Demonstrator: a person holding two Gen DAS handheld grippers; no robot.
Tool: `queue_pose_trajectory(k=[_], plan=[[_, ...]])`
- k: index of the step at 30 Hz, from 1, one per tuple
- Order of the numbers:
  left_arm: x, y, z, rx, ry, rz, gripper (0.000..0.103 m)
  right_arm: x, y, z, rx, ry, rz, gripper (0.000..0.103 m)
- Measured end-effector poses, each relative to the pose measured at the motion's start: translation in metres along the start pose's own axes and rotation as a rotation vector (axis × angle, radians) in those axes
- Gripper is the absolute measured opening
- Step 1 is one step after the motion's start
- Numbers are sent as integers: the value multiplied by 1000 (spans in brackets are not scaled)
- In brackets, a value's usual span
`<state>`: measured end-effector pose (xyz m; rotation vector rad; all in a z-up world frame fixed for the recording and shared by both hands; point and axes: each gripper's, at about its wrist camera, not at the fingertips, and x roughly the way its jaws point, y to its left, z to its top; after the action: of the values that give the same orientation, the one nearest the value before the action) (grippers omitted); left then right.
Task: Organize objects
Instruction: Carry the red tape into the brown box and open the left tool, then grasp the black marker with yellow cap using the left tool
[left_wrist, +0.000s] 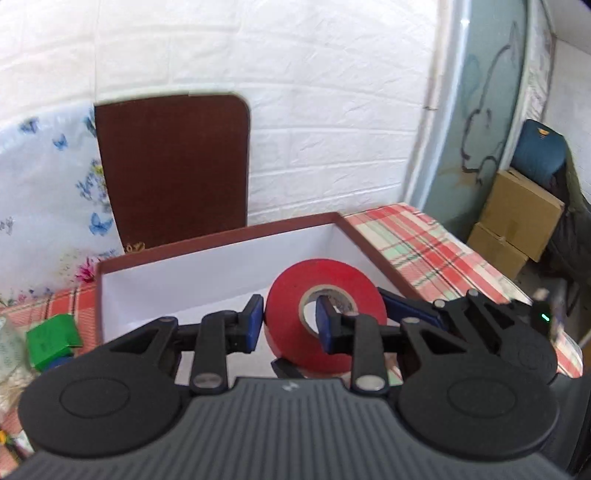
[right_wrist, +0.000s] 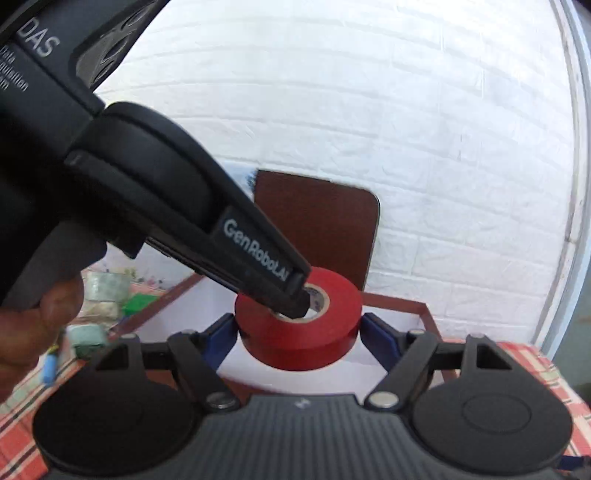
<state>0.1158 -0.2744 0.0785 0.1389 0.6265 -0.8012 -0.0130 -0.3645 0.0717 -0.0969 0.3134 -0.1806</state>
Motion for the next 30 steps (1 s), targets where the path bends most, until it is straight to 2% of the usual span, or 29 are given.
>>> queue_pose_trajectory(k=[2, 4, 7, 9, 11, 13, 17, 19, 21, 23, 25, 27, 30], plan=[[27, 13, 0, -23, 32, 13, 33, 27, -16, -1, 31, 47, 20, 75], [54, 7, 1, -31, 59, 33, 33, 50, -26, -9, 38, 94, 14, 76], [67, 5, -4, -18, 92, 81, 36, 68, -42, -18, 89, 141, 21, 81], [56, -2, -3, 3, 65, 122, 40, 62, -50, -20, 103, 118, -17, 82], [43, -4, -2, 35, 42, 171, 43, 50, -57, -22, 120, 97, -19, 75], [28, -5, 0, 42, 31, 221, 43, 33, -54, -24, 138, 80, -29, 73], [-14, 5, -11, 15, 1, 244, 43, 1, -52, -27, 172, 29, -35, 73], [-31, 7, -20, 4, -7, 264, 44, -3, -29, -25, 190, 17, -27, 73], [-50, 15, -33, -27, -8, 277, 44, -18, -24, -29, 199, 13, -25, 73], [-67, 23, -50, -56, -4, 288, 45, -16, 22, -19, 215, 25, -19, 73], [-77, 32, -69, -68, 8, 317, 45, -14, 32, -31, 235, 44, -1, 73], [-84, 45, -90, -95, 39, 344, 46, -35, 55, -39, 232, 93, 29, 73], [-91, 70, -118, -159, 94, 376, 46, -34, 80, -54, 224, 192, 73, 73]])
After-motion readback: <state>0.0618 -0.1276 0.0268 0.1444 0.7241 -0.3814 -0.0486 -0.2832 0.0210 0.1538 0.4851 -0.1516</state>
